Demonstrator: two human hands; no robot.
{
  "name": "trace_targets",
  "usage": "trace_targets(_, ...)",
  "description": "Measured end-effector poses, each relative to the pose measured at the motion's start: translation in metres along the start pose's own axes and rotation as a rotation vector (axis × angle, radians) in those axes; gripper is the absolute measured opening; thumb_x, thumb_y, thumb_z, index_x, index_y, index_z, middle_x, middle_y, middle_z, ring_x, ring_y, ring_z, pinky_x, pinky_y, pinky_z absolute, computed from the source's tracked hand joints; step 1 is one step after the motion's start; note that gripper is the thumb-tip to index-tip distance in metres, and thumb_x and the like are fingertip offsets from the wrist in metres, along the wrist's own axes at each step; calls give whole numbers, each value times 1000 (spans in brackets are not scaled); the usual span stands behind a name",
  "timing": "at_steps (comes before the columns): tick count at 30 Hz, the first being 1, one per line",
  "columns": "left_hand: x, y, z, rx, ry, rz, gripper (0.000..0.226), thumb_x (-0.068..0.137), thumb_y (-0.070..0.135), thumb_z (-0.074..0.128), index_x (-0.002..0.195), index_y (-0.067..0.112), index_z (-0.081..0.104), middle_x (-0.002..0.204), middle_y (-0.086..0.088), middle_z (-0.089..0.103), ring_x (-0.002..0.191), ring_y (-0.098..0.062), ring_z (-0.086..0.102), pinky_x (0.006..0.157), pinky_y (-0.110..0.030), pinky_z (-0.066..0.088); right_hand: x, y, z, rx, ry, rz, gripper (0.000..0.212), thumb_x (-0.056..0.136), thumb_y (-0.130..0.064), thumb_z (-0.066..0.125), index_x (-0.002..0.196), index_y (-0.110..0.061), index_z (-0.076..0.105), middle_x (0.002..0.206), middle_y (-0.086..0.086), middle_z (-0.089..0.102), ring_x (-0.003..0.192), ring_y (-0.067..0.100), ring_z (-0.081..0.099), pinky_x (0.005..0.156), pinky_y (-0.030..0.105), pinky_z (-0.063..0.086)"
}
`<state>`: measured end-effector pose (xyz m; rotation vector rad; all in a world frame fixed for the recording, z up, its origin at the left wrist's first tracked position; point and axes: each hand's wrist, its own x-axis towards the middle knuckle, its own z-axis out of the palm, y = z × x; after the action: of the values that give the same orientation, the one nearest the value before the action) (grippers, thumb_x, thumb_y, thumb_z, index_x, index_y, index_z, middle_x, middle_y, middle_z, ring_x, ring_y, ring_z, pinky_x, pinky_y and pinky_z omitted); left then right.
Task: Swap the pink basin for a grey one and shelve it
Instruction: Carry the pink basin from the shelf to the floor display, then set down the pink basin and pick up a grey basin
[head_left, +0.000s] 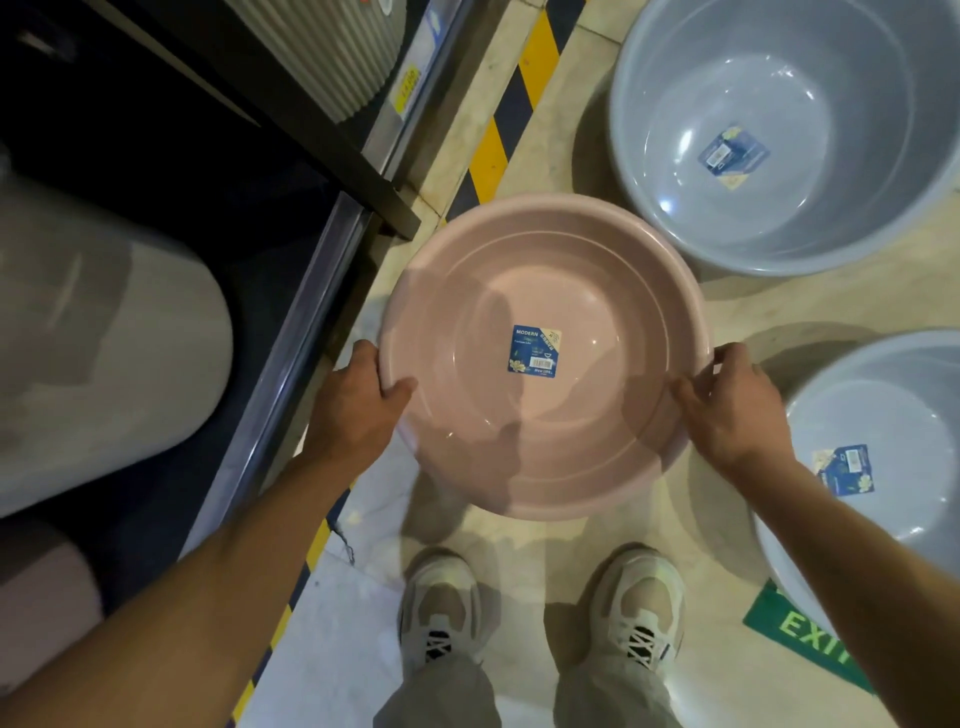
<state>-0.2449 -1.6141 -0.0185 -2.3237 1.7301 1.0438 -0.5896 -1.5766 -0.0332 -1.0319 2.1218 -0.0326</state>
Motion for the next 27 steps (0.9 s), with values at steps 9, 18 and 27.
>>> trace_targets(9,-15,22,-17,16,64,37,32,93,33,69,114,12,55,86,-6,68,76,-27,63,67,-33,47,-22,-2,-34,49,6,26,54,93,-46,58,133,-12,48,121,16,65,110,37,59,86,43,45)
trace_targets(18,-59,155,8,58,-165,278,37,92,43,63,124,33,48,97,0,72,92,-27,69,79,-39,53,-74,73,-123,182,108,166,51,94,-44,60,133,-13,50,120,14,68,108,34,63,87,41,47)
trace_targets(27,-123,289,102,102,-351,539,45,91,47,63,129,31,47,112,-2,69,98,-27,66,84,-40,54,-155,221,-169,332,254,502,54,93,-43,62,134,-10,50,121,16,69,106,37,65,82,41,50)
